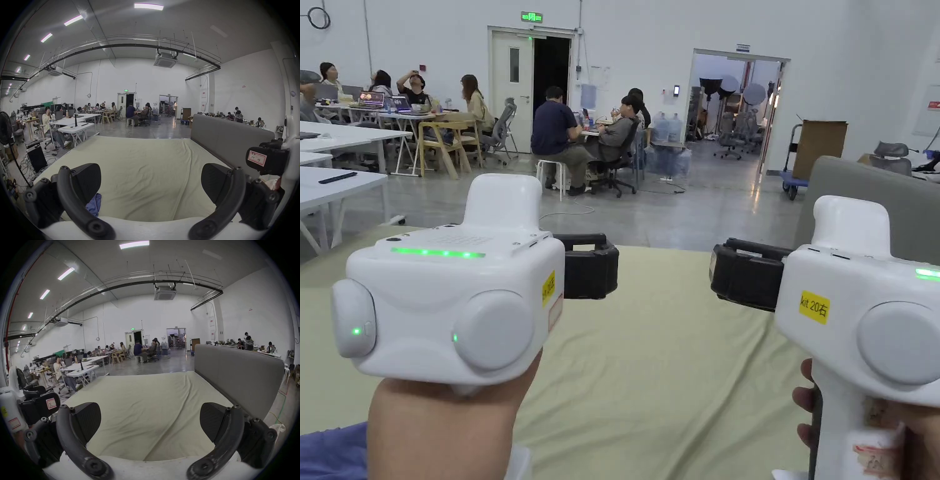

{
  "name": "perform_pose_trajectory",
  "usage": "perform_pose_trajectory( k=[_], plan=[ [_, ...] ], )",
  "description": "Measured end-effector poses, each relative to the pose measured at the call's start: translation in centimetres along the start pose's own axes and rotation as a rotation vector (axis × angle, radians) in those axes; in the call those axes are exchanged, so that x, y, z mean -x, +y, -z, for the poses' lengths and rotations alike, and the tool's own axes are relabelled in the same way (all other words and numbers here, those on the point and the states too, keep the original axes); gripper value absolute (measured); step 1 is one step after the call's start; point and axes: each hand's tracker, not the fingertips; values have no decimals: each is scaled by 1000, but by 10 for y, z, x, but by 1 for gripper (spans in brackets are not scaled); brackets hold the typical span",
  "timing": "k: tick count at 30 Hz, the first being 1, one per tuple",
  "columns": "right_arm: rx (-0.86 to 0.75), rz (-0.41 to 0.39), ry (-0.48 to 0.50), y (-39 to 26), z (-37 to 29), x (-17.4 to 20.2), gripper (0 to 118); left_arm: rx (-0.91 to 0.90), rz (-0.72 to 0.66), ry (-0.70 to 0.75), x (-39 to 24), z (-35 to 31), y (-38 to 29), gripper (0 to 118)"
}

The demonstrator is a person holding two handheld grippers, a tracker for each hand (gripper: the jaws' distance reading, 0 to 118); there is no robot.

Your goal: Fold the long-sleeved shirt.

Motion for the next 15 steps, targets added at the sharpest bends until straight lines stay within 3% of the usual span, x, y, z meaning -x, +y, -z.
perform_pose_trajectory(
  k=[15],
  plan=[
    [9, 16, -6, -2, 1, -3, 118, 10, -14, -7, 2, -1, -4, 118]
  ],
)
